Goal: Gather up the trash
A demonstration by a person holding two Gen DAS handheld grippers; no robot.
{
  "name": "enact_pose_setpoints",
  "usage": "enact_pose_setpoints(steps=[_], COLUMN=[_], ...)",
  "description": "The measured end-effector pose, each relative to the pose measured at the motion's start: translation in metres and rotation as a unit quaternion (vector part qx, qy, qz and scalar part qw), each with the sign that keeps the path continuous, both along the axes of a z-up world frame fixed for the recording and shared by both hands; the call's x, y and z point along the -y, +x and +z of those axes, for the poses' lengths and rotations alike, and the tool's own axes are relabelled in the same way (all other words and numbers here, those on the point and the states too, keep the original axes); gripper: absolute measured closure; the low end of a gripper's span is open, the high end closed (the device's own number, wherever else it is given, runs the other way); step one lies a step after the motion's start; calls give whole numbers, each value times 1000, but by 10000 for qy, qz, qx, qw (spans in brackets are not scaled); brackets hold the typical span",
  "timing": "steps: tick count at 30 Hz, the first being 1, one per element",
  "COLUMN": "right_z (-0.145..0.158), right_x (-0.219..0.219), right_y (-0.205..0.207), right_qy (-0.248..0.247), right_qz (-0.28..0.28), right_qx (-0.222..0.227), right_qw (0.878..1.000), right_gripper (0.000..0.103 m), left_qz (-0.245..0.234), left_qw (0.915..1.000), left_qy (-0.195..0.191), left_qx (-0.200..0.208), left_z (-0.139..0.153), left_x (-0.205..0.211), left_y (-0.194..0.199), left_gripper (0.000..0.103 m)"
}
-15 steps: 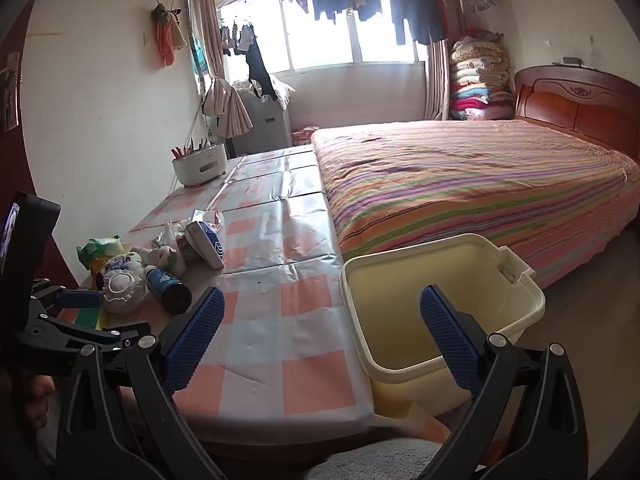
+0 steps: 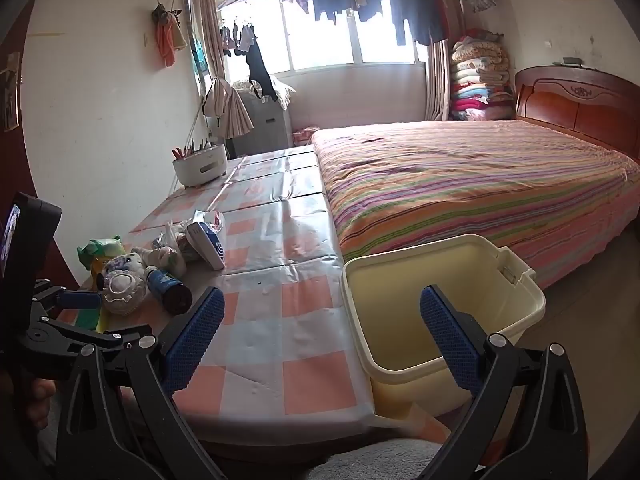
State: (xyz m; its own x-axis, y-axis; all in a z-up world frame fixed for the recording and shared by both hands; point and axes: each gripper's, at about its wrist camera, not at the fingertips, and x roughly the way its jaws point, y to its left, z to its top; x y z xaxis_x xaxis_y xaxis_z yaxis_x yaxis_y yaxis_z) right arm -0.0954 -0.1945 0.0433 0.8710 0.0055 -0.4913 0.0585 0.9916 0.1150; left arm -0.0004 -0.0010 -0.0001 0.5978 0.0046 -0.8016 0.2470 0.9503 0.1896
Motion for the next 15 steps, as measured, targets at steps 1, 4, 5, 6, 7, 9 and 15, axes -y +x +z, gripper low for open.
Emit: enact_pose_setpoints(steps=[1, 4, 5, 6, 7, 9, 15], right_z=[0, 1, 1, 1, 1, 1, 6], right_x=[0, 0, 0, 0, 0, 1, -2], right_y=[0, 0, 0, 0, 0, 0, 1], right_qy=[1, -3, -6, -5, -2, 6, 1], right_qz=[4, 1, -2, -7, -5, -5, -9], right_qx=[1, 3, 5, 8, 7, 9, 40], right_qw=[10000, 10000, 10000, 10000, 10000, 10000, 10000], right_gripper=[6, 6, 6, 6, 6, 6, 6], left_qz=[2, -5, -2, 0, -4, -11, -11], left_qw=[10000, 10000, 10000, 10000, 10000, 10000, 10000], left_qy=[4, 15, 17, 10, 10, 12, 14], left_qx=[5, 6, 13, 16, 16, 28, 52], left_z=[0, 0, 0, 1, -1, 1, 2], left_x=[0, 1, 1, 0, -2, -3, -4], left_y=[0, 0, -1, -1, 1, 0, 0], left_gripper=[17, 17, 17, 17, 17, 17, 17])
